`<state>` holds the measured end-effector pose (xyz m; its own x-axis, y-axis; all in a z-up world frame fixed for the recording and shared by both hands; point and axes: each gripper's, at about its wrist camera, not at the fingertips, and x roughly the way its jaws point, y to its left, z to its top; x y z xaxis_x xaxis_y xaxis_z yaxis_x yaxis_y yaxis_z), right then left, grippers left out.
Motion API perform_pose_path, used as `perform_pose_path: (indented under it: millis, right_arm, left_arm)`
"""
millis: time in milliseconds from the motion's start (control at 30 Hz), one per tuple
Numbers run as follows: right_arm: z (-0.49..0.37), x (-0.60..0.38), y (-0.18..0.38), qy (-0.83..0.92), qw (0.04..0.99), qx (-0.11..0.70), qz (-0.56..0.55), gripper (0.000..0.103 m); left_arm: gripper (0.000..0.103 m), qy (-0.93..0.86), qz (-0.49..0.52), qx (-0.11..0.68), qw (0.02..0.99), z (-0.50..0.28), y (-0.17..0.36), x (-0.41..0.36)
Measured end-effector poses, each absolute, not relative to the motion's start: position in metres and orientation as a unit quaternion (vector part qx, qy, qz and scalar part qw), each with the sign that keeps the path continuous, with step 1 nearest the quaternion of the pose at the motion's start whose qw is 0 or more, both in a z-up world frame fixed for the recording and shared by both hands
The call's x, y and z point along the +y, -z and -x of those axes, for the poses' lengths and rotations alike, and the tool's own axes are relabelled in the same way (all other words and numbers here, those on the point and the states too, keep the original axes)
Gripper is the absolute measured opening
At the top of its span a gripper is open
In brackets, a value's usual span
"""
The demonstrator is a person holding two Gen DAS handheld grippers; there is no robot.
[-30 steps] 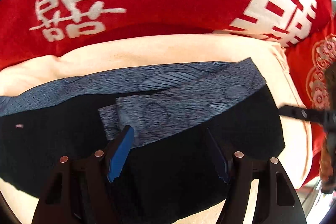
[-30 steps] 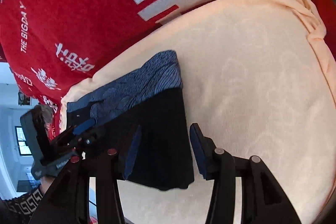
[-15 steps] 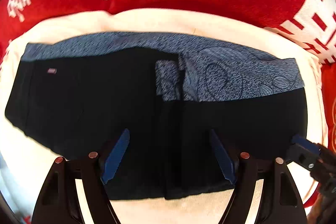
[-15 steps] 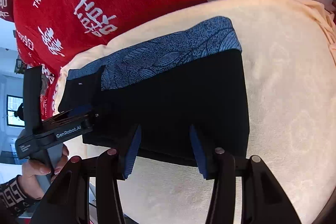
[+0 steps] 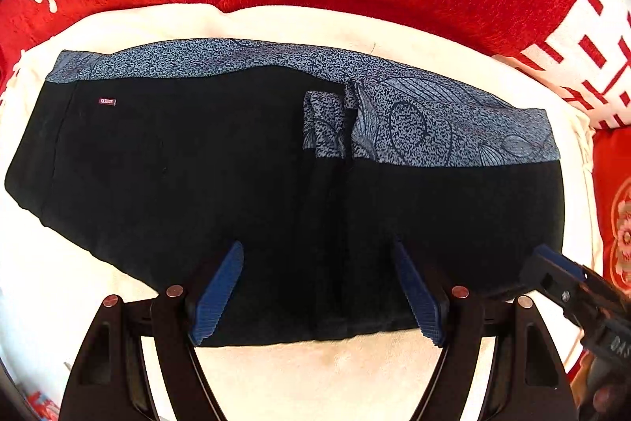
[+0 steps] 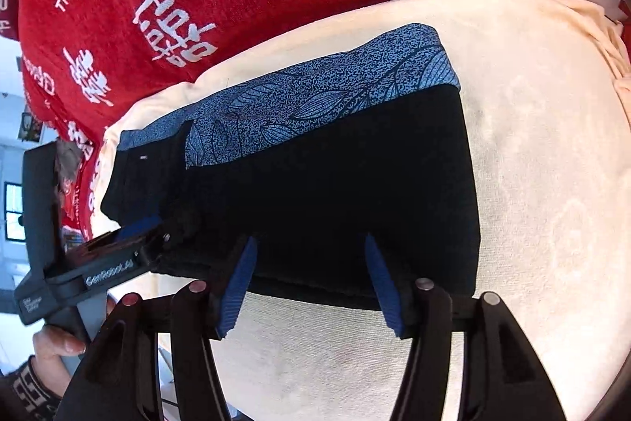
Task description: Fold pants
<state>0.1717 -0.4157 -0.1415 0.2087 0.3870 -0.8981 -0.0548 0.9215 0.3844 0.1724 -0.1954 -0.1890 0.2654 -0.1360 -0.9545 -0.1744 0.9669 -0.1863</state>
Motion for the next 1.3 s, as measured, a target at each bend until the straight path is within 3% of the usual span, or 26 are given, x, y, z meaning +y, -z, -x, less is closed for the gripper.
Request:
perform_pose_path:
  millis: [367, 567, 900, 1167, 1300]
  right_arm:
    - [-0.161, -0.333, 0.127, -0.124, 0.778, 0.606, -0.108, 0.064]
    - [-0.172, -0.252, 0.159, -0.137, 0.751, 0.641, -0.074, 0.061]
    - [-0.141, -0.173, 0.145, -0.169, 0.76, 0.626, 0.049, 0.06]
    - [-0.155, -0.176, 0.175, -0.123, 0.736, 0.666, 0.026, 0.06]
    - [-0.155, -0.177, 0.176, -0.124, 0.736, 0.666, 0.019, 0.067]
  left_arm:
    - [0.079, 0.006, 0.112, 0.608, 0.786, -0.152, 0.184, -0.128]
    - [0.079, -0.016, 0.137, 0.609, 0.781, -0.138, 0.199, -0.067]
    - [0.079, -0.044, 0.224, 0.575, 0.785, -0.116, 0.206, 0.013]
    - [0.079, -0.06, 0.303, 0.528, 0.792, -0.111, 0.22, 0.078]
    - [0.079, -0.048, 0.346, 0.533, 0.77, -0.112, 0.237, 0.089]
